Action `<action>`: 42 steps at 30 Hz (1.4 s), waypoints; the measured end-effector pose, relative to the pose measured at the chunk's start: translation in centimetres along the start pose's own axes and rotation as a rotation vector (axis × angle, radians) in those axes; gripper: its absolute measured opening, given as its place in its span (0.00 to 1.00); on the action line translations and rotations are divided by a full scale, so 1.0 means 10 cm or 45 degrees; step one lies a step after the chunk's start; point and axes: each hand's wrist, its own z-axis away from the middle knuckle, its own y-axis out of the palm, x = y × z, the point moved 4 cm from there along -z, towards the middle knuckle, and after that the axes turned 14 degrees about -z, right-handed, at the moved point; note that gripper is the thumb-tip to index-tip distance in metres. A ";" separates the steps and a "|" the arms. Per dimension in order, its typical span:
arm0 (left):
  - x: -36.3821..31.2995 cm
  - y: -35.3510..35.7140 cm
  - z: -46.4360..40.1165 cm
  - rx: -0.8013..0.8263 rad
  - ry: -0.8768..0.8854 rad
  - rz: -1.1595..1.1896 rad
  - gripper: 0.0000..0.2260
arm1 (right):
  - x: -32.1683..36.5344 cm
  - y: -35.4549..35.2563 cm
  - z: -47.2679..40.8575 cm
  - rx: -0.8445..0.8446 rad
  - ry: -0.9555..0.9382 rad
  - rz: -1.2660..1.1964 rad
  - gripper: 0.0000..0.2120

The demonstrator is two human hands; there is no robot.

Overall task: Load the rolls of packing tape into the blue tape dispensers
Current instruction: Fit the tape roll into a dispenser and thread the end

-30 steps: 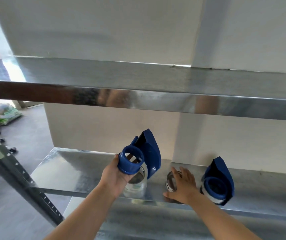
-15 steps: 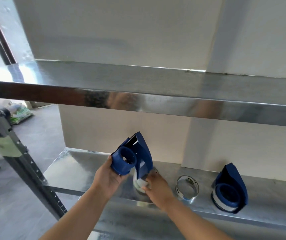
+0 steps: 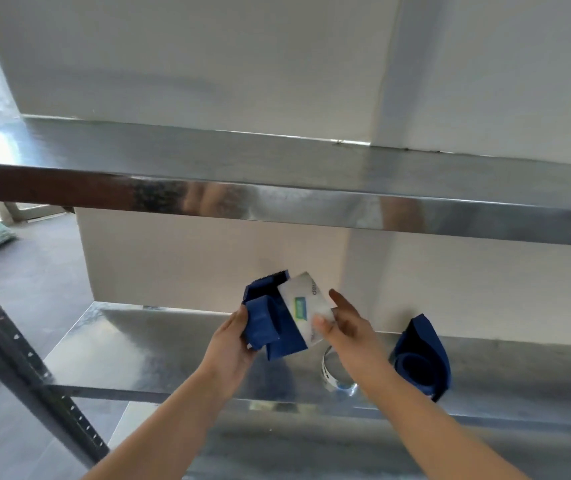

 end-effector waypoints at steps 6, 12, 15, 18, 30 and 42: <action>0.02 0.20 0.11 0.007 0.006 -0.040 0.12 | -0.16 0.19 0.10 -0.105 -0.170 0.003 0.04; 0.02 0.27 0.22 0.025 0.013 -0.072 0.13 | -0.23 0.17 0.17 -0.166 -0.235 0.064 0.04; 0.03 0.33 0.27 0.069 0.017 -0.081 0.14 | -0.30 0.18 0.20 -0.123 -0.321 0.059 0.03; 0.02 0.39 0.35 0.139 0.022 -0.085 0.20 | -0.34 0.17 0.24 -0.124 -0.419 0.007 0.18; 0.01 0.54 0.59 0.228 0.240 -0.281 0.17 | -0.24 0.12 0.38 0.064 -0.290 -0.178 0.26; 0.06 0.56 0.72 0.300 0.474 -0.836 0.15 | 0.13 -0.04 0.02 0.115 0.509 -0.254 0.11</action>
